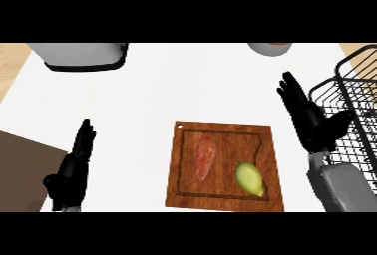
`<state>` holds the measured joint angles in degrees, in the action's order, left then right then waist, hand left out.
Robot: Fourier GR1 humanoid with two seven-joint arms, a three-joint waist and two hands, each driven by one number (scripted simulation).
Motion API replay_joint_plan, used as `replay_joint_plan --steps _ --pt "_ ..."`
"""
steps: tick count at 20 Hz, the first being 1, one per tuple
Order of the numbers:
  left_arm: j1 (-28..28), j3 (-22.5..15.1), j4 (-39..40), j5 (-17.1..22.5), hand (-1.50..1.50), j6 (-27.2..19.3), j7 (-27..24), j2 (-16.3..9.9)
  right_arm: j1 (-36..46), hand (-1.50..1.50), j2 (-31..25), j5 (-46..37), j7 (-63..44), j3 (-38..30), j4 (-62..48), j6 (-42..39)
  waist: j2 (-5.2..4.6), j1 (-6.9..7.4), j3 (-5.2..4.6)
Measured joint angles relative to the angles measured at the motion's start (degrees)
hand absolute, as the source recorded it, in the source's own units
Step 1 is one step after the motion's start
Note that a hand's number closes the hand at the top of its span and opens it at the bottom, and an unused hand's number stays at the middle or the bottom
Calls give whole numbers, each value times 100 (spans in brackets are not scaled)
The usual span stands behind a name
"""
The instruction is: Pick the lemon from the cutting board and place it in the tiered basket
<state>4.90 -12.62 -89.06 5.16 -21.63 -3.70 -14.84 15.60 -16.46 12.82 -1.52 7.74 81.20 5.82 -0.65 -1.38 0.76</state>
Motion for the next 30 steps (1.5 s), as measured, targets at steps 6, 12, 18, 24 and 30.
replay_joint_plan --steps 6,12,18,24,30 --pt "-343 367 112 -273 0 78 181 -632 -809 150 354 759 1549 -259 799 -775 85 -112 -32" --pt "-566 531 203 -278 0 285 397 -975 -2065 -150 846 704 2562 -915 448 -31 81 -215 -56" --pt "-927 543 341 -332 0 478 635 -1057 -2964 -150 825 751 3700 -1022 684 -628 113 40 -137" --pt "-1122 590 406 -324 0 603 770 -1135 -3780 -150 -199 -211 3566 -838 1142 -813 83 30 -96" --pt "-1202 578 507 -383 0 659 695 -1050 -4359 -150 -924 -1076 2475 -772 2259 -514 73 49 -83"
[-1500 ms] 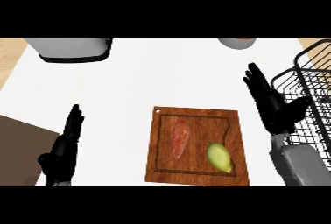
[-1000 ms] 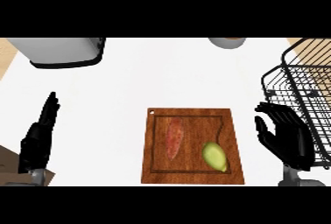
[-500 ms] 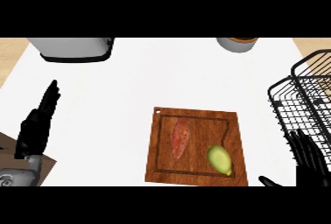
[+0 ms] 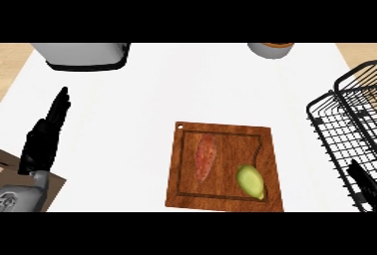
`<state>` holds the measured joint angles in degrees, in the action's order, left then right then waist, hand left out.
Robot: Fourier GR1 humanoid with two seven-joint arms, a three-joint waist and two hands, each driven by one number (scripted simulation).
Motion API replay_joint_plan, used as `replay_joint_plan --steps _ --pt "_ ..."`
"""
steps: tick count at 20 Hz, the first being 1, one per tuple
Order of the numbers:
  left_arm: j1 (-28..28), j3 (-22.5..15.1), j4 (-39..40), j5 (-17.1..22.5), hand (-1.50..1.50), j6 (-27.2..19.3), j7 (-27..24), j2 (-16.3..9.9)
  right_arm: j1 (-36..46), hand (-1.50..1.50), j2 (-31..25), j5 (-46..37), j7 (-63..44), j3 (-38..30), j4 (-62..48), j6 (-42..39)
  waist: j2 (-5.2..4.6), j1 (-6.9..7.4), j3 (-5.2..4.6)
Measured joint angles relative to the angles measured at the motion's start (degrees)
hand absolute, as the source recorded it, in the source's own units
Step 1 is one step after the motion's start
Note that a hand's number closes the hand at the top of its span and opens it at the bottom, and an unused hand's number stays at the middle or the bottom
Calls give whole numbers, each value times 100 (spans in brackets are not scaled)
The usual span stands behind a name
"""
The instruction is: Pick the lemon from the cutting board and place it in the tiered basket
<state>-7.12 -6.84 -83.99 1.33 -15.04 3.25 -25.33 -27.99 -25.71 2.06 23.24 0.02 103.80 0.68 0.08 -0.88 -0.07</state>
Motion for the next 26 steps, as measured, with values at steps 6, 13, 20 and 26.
replay_joint_plan --steps 6,13,20,26 --pt "-191 89 191 -92 0 115 14 92 -58 -150 -31 -545 -1731 267 1117 245 -7 44 -1" --pt "-128 241 123 -164 0 288 -12 161 347 -150 118 -1224 -3212 808 1413 152 -7 82 3" --pt "-98 385 33 -353 0 398 57 325 640 -150 509 -2084 -3852 1306 1193 153 -5 82 5" --pt "-103 533 -62 -551 0 554 180 502 578 -150 744 -2540 -3848 1446 1122 86 -4 71 7"
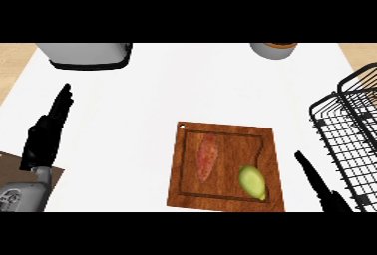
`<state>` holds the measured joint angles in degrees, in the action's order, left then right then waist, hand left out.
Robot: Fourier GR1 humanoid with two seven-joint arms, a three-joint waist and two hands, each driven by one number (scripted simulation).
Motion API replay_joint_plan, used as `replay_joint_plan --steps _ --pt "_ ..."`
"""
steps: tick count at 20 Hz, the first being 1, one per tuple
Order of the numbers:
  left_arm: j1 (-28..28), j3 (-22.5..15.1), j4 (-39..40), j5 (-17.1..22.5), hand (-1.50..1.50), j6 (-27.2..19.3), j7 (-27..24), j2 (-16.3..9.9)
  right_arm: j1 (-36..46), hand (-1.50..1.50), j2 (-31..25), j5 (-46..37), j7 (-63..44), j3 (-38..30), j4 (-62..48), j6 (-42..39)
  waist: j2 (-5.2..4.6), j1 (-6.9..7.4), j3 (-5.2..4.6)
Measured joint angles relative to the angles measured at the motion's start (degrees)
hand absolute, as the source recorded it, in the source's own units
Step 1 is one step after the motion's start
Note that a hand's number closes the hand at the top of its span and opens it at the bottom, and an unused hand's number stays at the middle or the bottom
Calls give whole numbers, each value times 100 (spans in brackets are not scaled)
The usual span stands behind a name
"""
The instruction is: Pick the lemon from the cutting board and place it in the tiered basket
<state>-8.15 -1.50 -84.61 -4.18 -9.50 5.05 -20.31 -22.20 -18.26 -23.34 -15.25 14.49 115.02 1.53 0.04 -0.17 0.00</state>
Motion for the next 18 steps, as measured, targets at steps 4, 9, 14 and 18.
replay_joint_plan --steps 4,9,14,18 --pt "-9 40 30 -101 0 64 -32 111 20 -150 116 -489 39 77 -152 159 0 -2 -1" --pt "-33 186 109 -193 0 180 -101 195 20 -150 308 -995 39 214 -221 346 -1 -3 0" --pt "-115 346 110 -273 0 310 -55 224 -131 -150 471 -1422 -105 448 -84 420 0 -7 0" --pt "-81 424 146 -354 0 364 -119 309 -51 -150 628 -1541 -209 511 -250 419 -1 -3 -1"
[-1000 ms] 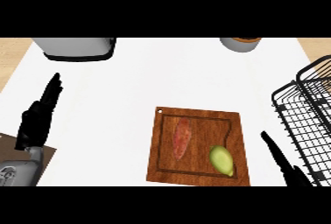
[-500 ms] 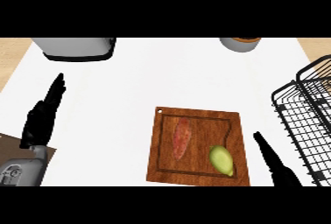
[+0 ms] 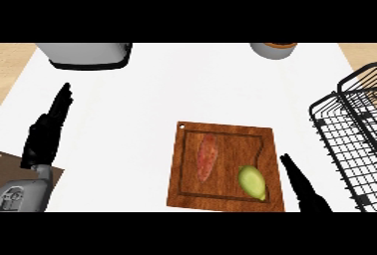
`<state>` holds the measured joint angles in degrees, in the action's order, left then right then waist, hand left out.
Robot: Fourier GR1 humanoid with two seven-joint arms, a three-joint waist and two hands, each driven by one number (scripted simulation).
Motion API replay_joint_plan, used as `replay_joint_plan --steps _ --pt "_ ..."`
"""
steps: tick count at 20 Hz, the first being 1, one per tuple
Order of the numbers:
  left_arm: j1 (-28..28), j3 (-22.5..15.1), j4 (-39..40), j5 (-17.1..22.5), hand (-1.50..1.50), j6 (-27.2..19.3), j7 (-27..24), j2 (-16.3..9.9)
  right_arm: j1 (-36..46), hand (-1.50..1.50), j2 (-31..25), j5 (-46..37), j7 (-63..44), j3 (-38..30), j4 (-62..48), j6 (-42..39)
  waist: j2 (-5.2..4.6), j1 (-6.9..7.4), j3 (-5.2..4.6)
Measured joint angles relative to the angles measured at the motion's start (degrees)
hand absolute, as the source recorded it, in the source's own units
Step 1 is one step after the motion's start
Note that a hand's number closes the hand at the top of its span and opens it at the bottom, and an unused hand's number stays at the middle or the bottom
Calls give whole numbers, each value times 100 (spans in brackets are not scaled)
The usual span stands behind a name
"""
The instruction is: Pick the lemon from the cutting board and place it in the tiered basket
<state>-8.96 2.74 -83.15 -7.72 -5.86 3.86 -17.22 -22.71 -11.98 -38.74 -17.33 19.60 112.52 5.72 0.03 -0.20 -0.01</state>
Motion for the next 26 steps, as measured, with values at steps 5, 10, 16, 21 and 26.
replay_joint_plan --steps 5,10,16,21,26 --pt "57 3 -142 -140 0 21 95 132 153 -150 169 -66 -83 23 -297 7 1 8 0" --pt "-57 131 38 -209 0 117 7 170 433 -150 247 -5 88 -119 -800 1 -2 7 1" --pt "8 178 22 -288 0 184 -44 297 658 -150 401 -96 -6 -75 -999 -65 -1 11 0" --pt "-35 287 -47 -315 0 270 25 277 1086 -150 536 11 164 -227 -1598 -124 -1 21 0" --pt "183 334 -237 -319 0 388 18 309 1274 150 715 -44 90 -112 -1885 -225 0 23 0"
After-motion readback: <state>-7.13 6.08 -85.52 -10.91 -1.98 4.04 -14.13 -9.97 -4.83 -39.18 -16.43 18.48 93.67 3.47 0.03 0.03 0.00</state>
